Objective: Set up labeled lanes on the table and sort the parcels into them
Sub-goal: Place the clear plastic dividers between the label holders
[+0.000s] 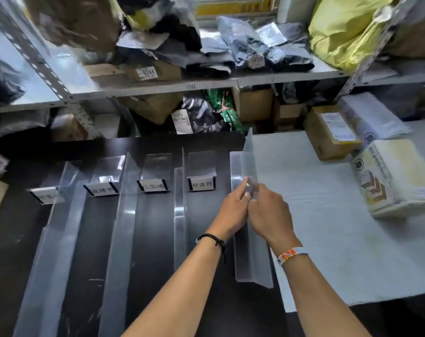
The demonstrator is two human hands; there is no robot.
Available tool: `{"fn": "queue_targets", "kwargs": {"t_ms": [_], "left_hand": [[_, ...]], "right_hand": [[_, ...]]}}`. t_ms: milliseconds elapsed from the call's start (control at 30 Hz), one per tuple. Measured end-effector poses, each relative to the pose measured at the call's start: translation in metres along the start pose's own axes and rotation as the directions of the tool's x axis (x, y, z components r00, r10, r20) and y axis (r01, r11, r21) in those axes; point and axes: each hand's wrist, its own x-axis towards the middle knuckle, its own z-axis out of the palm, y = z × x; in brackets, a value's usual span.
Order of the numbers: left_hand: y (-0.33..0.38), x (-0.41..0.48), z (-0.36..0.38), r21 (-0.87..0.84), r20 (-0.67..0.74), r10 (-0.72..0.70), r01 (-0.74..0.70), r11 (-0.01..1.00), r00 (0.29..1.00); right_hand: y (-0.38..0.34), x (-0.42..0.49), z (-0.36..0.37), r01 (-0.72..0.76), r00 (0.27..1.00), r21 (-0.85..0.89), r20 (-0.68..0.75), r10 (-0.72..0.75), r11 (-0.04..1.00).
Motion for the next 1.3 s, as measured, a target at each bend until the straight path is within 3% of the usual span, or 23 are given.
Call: {"fn": "queue_targets", "kwargs": {"t_ms": [167, 333, 400, 500, 633, 833, 1067, 1300], "left_hand": [[-0.029, 0.024, 0.019, -0.045, 0.032, -0.126, 0.127, 0.991, 0.992], [-0.043, 0.033, 0.030, -0.069, -0.057, -0.227, 0.223, 0.972, 0.972], [-0.043, 0.031, 0.035, -0.033, -0.094, -0.213, 0.211, 0.977, 0.972], [-0.042, 0.038, 0.036, 0.021, -0.181, -0.160, 0.167, 0.986, 0.970], [-0.042, 0.055, 0.030, 0.132, -0.194, -0.131, 0.158, 0.979, 0.972], [-0.046, 0.053, 0.031, 0.250, -0.051, -0.234, 0.239, 0.938, 0.971], [-0.053, 0.004, 0.025, 0.386, 0.051, -0.260, 0.221, 0.896, 0.964], [-0.040, 0.031, 0.012, 0.333, -0.054, -0.218, 0.223, 0.916, 0.974]], "right_hand": [[0.031, 0.031, 0.021, -0.059, 0.990, -0.018, 0.129, 0.061, 0.998], [0.060, 0.049, 0.036, -0.008, 0.969, 0.053, 0.246, -0.006, 0.999], [0.072, 0.052, 0.035, -0.031, 0.956, 0.173, 0.293, -0.021, 0.984], [0.085, 0.061, 0.034, -0.216, 0.921, 0.493, 0.389, 0.009, 0.843], [0.086, 0.072, 0.044, -0.316, 0.867, 0.596, 0.497, -0.030, 0.738], [0.089, 0.079, 0.062, -0.303, 0.865, 0.596, 0.500, -0.048, 0.743], [0.092, 0.077, 0.072, -0.259, 0.895, 0.586, 0.444, -0.037, 0.767], [0.093, 0.074, 0.078, -0.262, 0.903, 0.589, 0.429, -0.021, 0.764]]}}
